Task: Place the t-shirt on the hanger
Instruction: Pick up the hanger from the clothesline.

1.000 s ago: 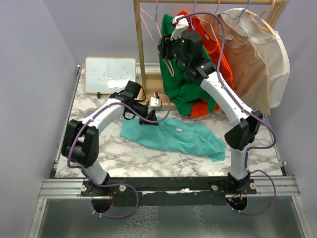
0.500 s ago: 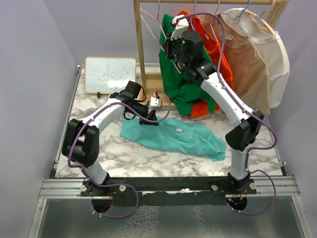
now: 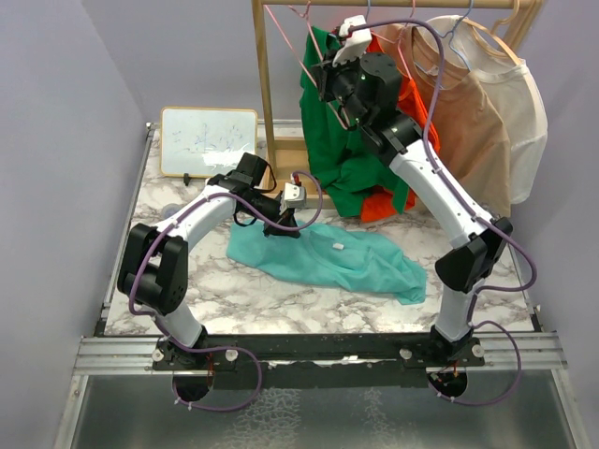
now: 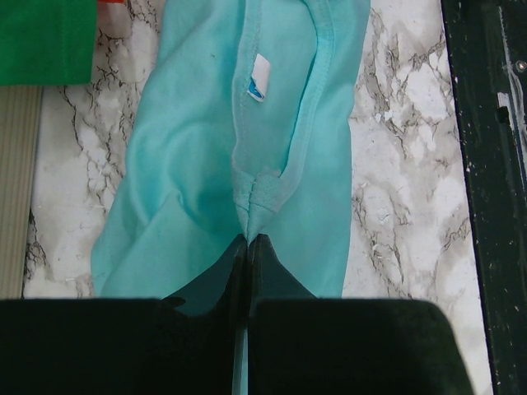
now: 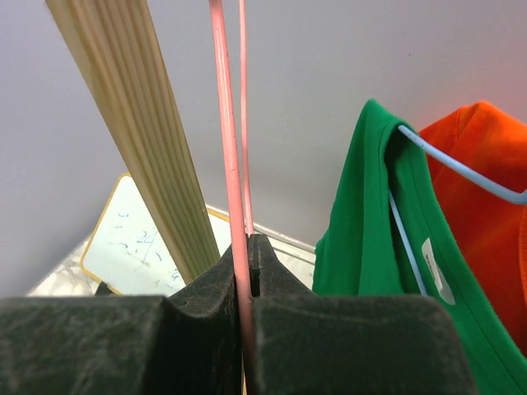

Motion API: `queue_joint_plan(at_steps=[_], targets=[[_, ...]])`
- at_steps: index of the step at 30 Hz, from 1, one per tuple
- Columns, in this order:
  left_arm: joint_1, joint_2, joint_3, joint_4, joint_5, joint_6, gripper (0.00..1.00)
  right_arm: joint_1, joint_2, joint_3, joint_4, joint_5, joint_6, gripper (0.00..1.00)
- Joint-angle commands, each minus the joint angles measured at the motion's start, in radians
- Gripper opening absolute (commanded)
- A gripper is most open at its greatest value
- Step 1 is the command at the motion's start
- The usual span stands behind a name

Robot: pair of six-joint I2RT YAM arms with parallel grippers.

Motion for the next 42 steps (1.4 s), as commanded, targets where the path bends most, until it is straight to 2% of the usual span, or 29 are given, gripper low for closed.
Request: queue_joint_plan(at_steps=[1,7,19,26,36,42], targets=[[-0.005,0.012,0.009,-0.001,0.044,-0.011,0.0,0.008,-0.052,0.006,0.039,-0.013,-0.012,0.01],[-0.004,0.004,0.012,0.014,0.025,-0.019,0.0,0.008,-0.119,-0.067,-0.005,-0.041,-0.014,0.01],[0.021,-0.019,-0.001,0.054,-0.024,-0.029,0.0,0.008,-0.421,-0.413,-0.017,-0.067,-0.021,0.01],[0.04,-0.032,0.004,0.105,-0.087,-0.053,0.0,0.007,-0.486,-0.464,-0.216,-0.099,-0.043,0.01],[0.061,-0.054,0.013,0.091,-0.148,-0.012,0.0,0.008,-0.722,-0.741,-0.388,-0.105,0.058,0.01],[0.085,-0.043,0.049,0.034,-0.139,0.011,0.0,0.008,-0.811,-0.76,-0.548,-0.139,0.074,0.01]])
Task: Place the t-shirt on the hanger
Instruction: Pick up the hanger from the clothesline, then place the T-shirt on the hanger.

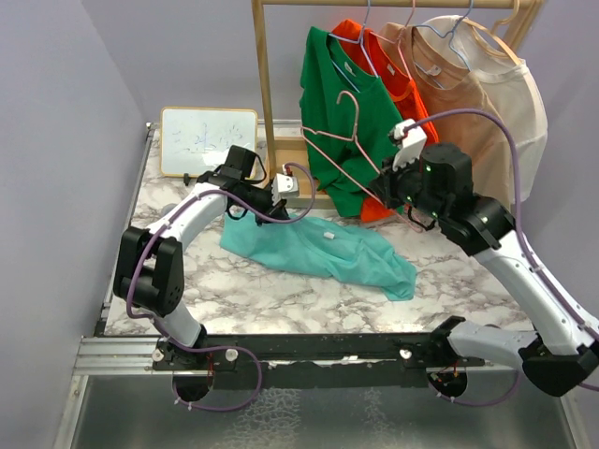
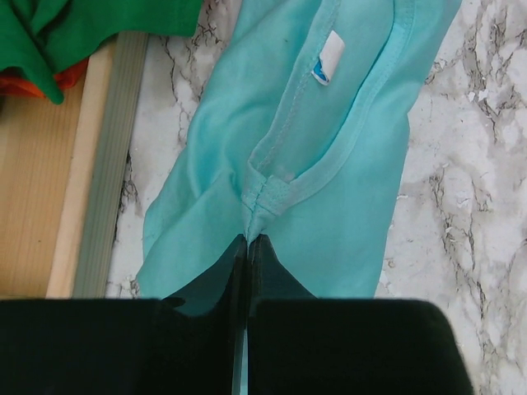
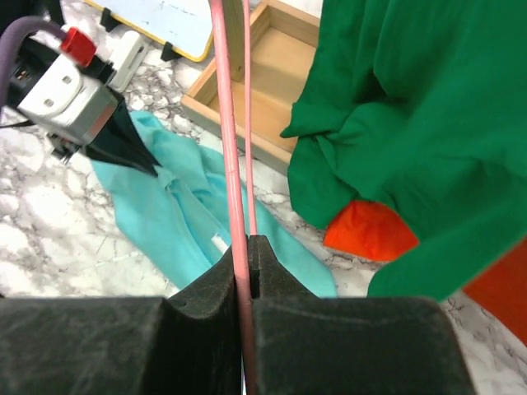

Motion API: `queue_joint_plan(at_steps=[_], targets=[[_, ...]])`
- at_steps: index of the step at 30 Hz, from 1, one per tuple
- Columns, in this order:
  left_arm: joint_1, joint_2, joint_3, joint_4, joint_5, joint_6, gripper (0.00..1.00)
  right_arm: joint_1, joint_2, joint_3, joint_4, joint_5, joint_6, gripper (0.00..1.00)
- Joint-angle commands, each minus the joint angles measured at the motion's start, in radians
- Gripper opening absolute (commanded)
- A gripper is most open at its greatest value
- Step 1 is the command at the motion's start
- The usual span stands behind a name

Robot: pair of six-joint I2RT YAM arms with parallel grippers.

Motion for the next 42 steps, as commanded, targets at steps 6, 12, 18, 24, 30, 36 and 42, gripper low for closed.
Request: queue_joint_plan(at_steps=[6,12,18,24,30,36,42], targets=[[0.064,-0.012,0.056,-0.047,-0.024,0.064,0.0,0.006,-0.079,0.007,-0.22,-0.118,0.027,0.01],[0.073,-0.015,0.054,-0.045,-0.025,0.076,0.0,0.006,-0.066,-0.025,-0.282,-0.224,-0.001,0.01],[0.072,-0.005,0.05,-0.051,-0.019,0.079,0.0,0.007,-0.062,-0.051,-0.314,-0.321,-0.039,0.01],[0.072,0.01,0.056,-0.058,-0.018,0.073,0.0,0.006,-0.052,-0.052,-0.336,-0.359,-0.068,0.01],[0.072,0.011,0.041,-0.052,-0.016,0.068,0.0,0.007,-0.064,-0.046,-0.35,-0.377,-0.066,0.01],[0.073,0.021,0.04,-0.047,-0.016,0.068,0.0,0.006,-0.082,-0.036,-0.36,-0.391,-0.059,0.01],[0.076,0.029,0.041,-0.046,-0.01,0.061,0.0,0.007,-0.11,-0.022,-0.374,-0.344,-0.046,0.01]])
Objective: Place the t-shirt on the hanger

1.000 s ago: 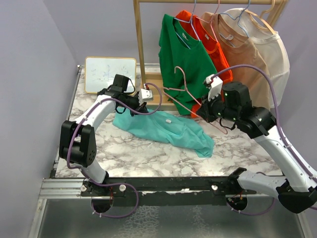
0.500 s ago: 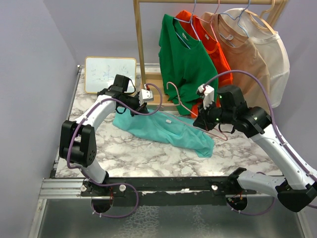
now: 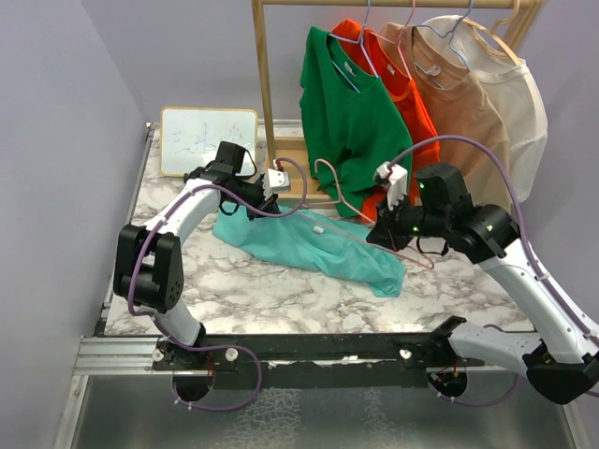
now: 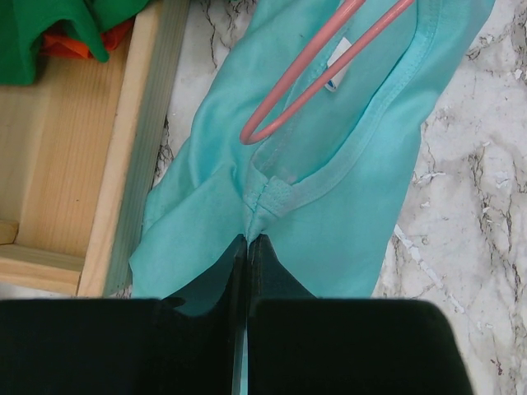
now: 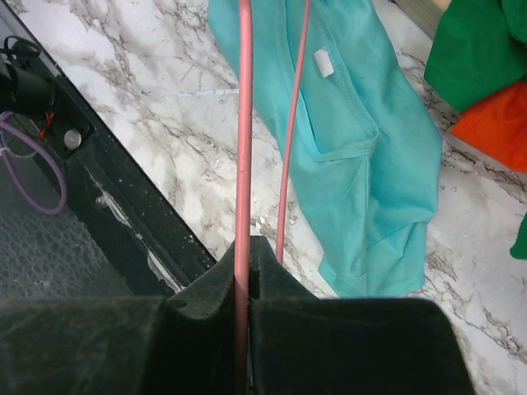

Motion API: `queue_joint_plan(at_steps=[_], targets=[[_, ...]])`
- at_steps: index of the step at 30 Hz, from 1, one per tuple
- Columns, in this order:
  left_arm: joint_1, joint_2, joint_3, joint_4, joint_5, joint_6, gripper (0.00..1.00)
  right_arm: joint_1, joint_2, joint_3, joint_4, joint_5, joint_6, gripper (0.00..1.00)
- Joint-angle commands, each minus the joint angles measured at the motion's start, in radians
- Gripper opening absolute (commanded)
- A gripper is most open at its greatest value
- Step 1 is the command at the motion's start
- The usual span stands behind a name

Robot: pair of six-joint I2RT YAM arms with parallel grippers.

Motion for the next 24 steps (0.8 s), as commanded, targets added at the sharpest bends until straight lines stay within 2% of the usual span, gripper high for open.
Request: queue_joint_plan(at_steps=[1,11,24], targets=[[0.002,0.012,0.005,-0.006,0.012,0.002,0.0,0.007,-0.041,0.029,-0.021,0.013,0.004,0.01],[0.003,0.021,0.032,-0.004,0.025,-0.018,0.0,0.007,-0.053,-0.011,-0.035,-0.031,0.005,0.01],[0.001,-0.005,0.062,-0.127,0.069,0.049,0.0,0.007,-0.004,-0.109,0.144,-0.083,-0.023,0.01]])
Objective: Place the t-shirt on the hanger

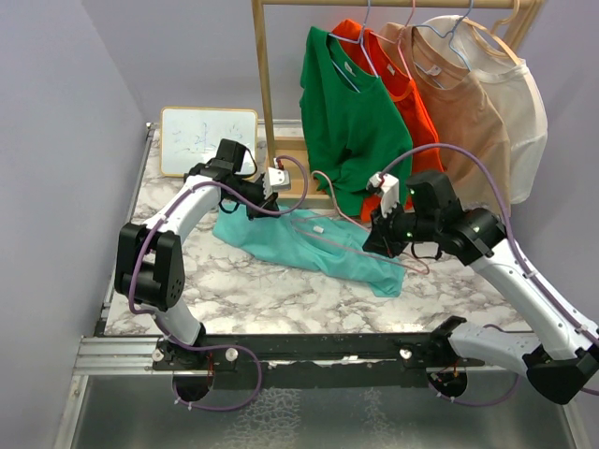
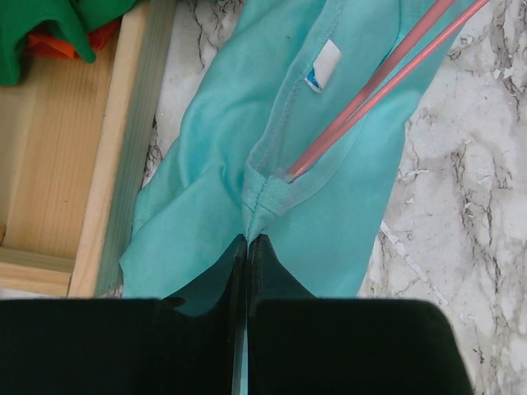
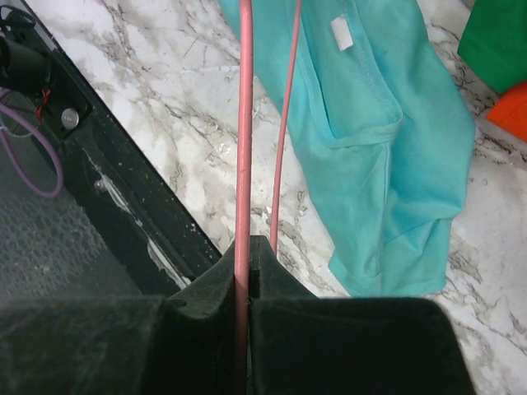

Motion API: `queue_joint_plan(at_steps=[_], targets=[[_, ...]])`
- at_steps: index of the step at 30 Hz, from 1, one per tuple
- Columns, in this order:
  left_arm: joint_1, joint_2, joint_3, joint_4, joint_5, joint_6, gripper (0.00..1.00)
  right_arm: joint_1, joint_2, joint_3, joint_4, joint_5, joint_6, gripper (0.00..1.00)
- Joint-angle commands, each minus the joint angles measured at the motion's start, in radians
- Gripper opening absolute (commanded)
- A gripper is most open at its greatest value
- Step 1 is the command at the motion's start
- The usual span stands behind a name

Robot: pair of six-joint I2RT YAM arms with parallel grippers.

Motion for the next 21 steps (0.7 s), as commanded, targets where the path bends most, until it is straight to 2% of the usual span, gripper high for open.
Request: queue_joint_plan(at_steps=[1,14,21], targets=[[0.0,-0.022,0.022,-0.073,0.066,0.041,0.0,0.007,0.011,-0.022,0.137,-0.054,-0.025,0.01],[0.001,-0.053,0.045,-0.151,0.097,0.084,0.0,0.007,-0.01,-0.233,0.396,-0.156,-0.124,0.01],[-0.001,-0.065,0.056,-0.203,0.112,0.103,0.0,0.004,-0.076,-0.4,0.584,-0.109,-0.155,0.01]])
